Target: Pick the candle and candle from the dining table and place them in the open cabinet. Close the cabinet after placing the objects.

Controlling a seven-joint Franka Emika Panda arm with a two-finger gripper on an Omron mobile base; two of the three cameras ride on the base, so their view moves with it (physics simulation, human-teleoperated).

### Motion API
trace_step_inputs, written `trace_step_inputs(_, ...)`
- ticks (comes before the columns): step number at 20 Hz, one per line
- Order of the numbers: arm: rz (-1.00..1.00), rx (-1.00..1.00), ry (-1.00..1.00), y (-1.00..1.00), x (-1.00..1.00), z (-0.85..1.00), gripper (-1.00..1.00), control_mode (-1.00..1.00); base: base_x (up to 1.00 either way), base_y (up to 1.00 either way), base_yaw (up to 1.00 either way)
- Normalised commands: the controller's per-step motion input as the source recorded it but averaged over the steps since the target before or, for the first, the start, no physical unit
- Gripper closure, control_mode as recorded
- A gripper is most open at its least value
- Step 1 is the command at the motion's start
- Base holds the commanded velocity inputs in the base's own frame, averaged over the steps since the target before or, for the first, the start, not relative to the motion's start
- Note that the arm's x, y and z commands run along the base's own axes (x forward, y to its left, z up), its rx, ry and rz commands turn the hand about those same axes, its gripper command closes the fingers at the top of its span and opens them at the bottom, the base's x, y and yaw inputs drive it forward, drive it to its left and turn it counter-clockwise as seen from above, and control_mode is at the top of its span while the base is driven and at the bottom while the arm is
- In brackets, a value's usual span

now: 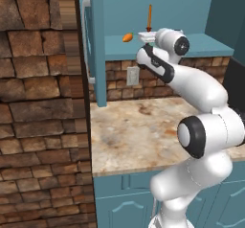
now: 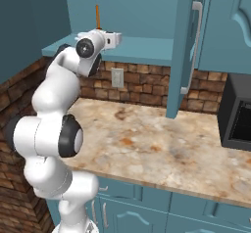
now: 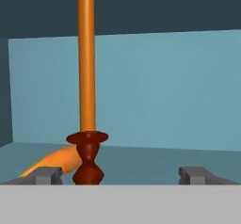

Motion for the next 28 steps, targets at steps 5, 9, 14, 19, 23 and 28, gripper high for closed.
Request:
trace_step_inputs(5, -0.17, 0.00, 0.16, 0.00, -0.49, 0.01, -1.00, -1.00, 0.00, 0.00, 0.00)
trace_step_inputs(9, -0.15, 0.00, 0.20, 0.07, -0.59, 0.29, -1.00, -1.00, 0.00, 0.00, 0.00)
trace_step_inputs(14, -0.11, 0.00, 0.30, 0.15, -0.59, 0.27, -1.00, -1.00, 0.00, 0.00, 0.00)
trace_step_inputs(19, -0.01, 0.03, 0.24, 0.01, -0.87, 0.03, -1.00, -1.00, 0.00, 0.00, 0.00)
trace_step_inputs(23, 0.00, 0.04, 0.10, 0.00, -0.92, -0.20, -1.00, -1.00, 0.00, 0.00, 0.00)
trace_step_inputs(28, 0.00, 0.03, 0.04, 0.00, -0.95, -0.46, -1.00, -1.00, 0.00, 0.00, 0.00)
